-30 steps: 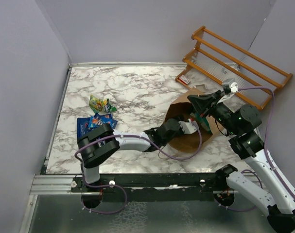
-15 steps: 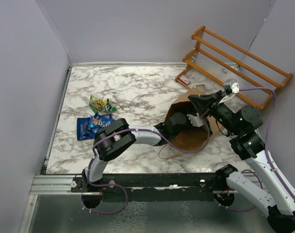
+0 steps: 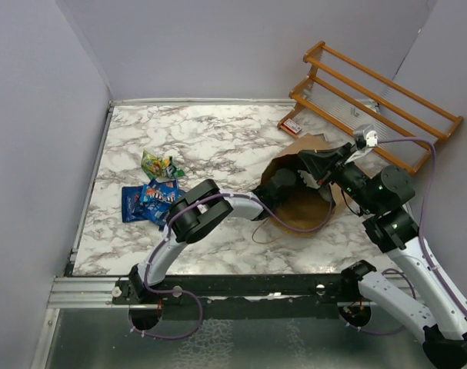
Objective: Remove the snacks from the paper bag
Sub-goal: Take out the snack from the paper bag.
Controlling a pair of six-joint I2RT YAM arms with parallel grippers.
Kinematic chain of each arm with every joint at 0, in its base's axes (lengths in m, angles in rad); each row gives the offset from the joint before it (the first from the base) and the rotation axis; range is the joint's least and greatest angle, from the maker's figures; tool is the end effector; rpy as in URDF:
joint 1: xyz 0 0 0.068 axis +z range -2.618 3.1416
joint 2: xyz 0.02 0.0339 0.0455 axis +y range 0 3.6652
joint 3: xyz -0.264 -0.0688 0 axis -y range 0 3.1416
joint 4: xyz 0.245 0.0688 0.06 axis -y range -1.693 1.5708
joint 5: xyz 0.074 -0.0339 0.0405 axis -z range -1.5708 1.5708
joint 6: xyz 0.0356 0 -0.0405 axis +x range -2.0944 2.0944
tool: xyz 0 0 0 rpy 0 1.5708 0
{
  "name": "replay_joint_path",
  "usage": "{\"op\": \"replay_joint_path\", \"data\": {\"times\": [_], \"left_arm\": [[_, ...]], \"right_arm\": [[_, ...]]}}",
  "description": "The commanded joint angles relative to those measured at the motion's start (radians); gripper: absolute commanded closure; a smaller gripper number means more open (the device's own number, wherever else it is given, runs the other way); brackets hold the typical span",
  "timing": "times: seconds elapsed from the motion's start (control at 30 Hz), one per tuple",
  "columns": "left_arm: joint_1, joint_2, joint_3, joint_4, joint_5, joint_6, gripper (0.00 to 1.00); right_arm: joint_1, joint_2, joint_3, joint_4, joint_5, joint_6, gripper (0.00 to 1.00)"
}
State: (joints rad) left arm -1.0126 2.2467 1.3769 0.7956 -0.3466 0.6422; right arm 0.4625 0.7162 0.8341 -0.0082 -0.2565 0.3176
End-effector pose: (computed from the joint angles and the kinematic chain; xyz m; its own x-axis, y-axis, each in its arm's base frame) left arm 0.2731 -0.4145 0.1630 0.3389 0.5208 -0.7835 0.5187 0.5914 0.6175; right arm 0.1435 0.0817 0.3871 -0.1122 0.2816 -0.9530 -0.6550 0.7002 0.2840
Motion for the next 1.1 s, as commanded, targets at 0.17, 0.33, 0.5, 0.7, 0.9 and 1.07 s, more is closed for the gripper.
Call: {"op": "replay_joint_path", "data": {"times": [0.17,0.33,0.5,0.7,0.9,1.07], "left_arm": [[0.003,-0.143,-0.102,-0.050,0.087,-0.136,0.90],[-0.003,-0.314,-0.224,-0.126,0.183,-0.304,0.97],[-0.003,-0.456,-0.296,-0.224,0.281,-0.454,0.99],[-0.004,-0.619,-0.349,-0.363,0.371,-0.580,1.00],[-0.006,-0.811,-0.429,-0.506,0.451,-0.651,1.00],[-0.006,-1.054,-0.456,-0.697,0.479,-0.689,1.00]], "right_arm": [[0.002,0.001,0.044,0.062,0.008,0.002,0.98],[0.002,0.010,0.039,0.086,0.034,-0.004,0.98],[0.002,0.043,0.047,0.124,0.053,0.011,0.98],[0.002,0.087,0.081,0.132,0.137,0.014,0.98],[0.002,0.123,0.124,0.067,0.369,0.002,0.98],[0.002,0.108,0.093,0.064,0.463,-0.066,0.98]]}}
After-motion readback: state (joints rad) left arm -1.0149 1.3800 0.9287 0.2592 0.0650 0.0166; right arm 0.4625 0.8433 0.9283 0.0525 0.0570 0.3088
